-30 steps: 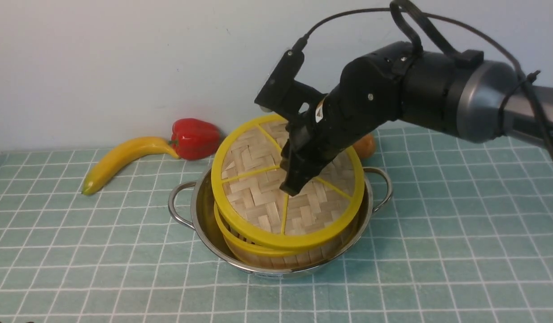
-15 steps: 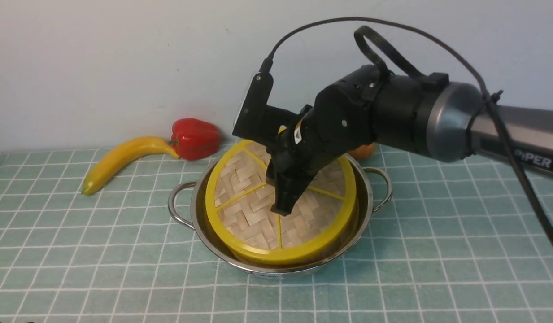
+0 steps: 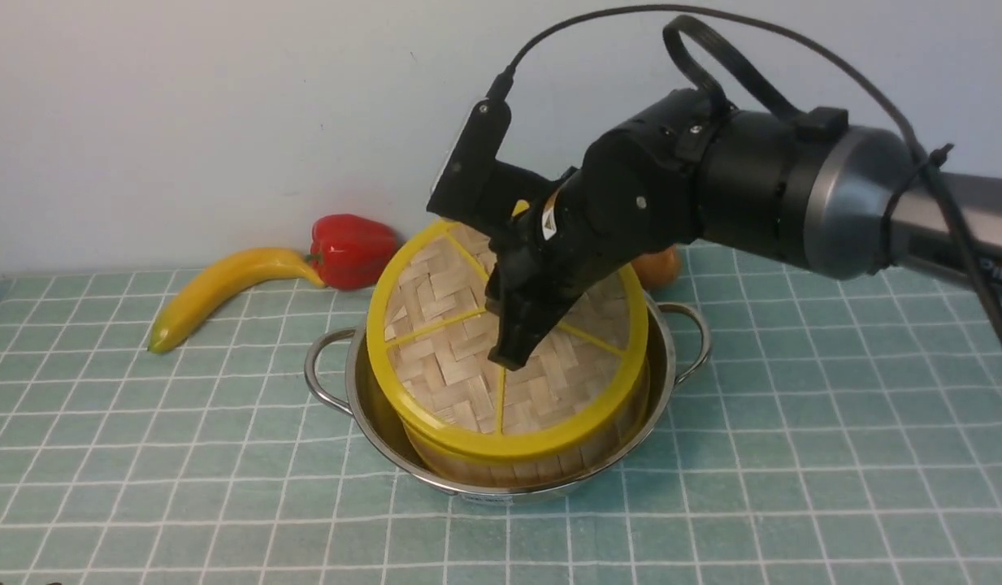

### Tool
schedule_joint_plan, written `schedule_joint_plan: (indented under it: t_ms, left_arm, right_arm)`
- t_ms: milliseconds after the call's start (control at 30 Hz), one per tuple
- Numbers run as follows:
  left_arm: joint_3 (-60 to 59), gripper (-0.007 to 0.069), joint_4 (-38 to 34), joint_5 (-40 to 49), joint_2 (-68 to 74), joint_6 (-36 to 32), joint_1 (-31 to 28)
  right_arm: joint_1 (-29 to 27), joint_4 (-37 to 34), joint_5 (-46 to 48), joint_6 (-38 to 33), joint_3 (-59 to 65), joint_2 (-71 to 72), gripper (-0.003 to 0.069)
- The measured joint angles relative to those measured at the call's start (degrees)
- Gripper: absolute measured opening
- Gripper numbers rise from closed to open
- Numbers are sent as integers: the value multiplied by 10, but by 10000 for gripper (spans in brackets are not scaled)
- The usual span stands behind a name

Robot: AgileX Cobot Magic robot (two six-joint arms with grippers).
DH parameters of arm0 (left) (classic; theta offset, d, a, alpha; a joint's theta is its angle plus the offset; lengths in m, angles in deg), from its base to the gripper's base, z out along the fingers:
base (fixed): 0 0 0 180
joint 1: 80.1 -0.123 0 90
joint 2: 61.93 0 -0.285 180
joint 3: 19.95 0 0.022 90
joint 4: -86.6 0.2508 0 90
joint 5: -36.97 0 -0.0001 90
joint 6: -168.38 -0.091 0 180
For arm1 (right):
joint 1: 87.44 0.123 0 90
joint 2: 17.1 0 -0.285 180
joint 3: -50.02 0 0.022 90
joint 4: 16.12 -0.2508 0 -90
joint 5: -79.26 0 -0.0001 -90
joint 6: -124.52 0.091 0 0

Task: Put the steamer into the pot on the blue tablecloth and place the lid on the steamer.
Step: 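Place the bamboo steamer lid onto the steamer basket in the pot with the right gripper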

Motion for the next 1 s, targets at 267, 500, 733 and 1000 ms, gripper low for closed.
schedule_joint_plan:
  t_ms: [267,500,733,1000]
  left_arm:
    - [0,243,0,0,0,0,0]
    - [0,243,0,0,0,0,0]
    - [0,243,0,0,0,0,0]
    - [0,243,0,0,0,0,0]
  right_arm:
    - [-1,12,21,23,0,6,146]
    - [-1,30,4,23,0,6,146]
    - [-1,30,-5,23,0,6,146]
    - [-1,29,-13,23,0,6,146]
